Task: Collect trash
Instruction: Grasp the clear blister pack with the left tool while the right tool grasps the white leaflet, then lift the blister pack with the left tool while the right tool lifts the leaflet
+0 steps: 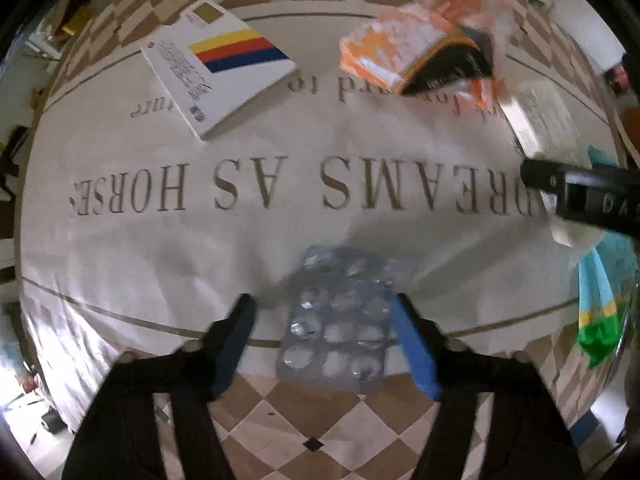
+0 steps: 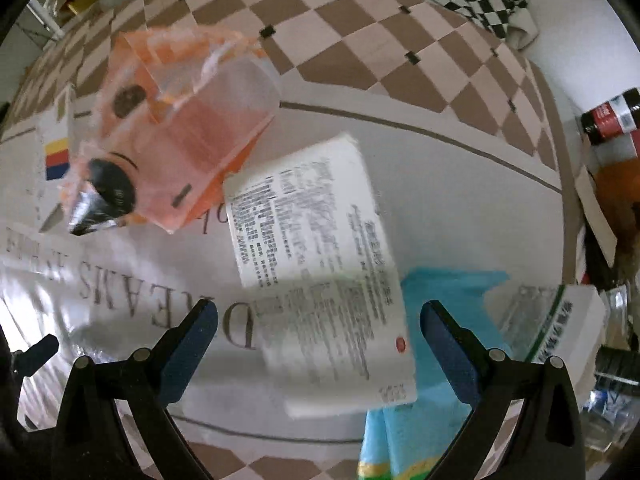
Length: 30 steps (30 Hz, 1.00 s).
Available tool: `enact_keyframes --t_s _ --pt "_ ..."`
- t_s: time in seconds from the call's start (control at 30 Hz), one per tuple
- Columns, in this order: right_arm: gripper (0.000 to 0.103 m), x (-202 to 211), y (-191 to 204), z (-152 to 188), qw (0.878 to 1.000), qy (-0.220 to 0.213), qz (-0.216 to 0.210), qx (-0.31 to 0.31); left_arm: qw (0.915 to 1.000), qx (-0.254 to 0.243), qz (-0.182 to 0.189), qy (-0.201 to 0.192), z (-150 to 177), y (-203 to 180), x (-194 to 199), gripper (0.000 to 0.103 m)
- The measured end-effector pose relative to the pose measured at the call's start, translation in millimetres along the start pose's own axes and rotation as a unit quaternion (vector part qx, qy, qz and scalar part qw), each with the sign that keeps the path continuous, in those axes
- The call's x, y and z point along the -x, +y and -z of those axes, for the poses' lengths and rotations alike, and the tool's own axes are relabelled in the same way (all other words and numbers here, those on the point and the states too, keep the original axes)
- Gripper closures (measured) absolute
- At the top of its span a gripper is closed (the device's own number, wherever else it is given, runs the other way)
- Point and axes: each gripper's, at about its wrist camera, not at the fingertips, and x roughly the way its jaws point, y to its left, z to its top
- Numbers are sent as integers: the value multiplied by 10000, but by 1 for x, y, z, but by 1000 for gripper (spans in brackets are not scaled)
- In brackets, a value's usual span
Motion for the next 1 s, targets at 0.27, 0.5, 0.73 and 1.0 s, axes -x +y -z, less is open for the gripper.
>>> enact_keyframes --t_s 0.27,0.5,0.73,1.0 --pt "19 -20 -13 -6 9995 125 -278 -77 9998 54 124 -135 -1 4 7 56" --pt "28 -20 -26 6 9982 141 -544 -190 9998 67 52 -185 1 11 15 56" --pt "28 -14 -41 19 9942 101 -926 -540 9999 32 22 -144 2 22 23 86" --pt "28 -17 -54 38 9903 179 -1144 -768 9997 229 -5 -25 4 40 11 28"
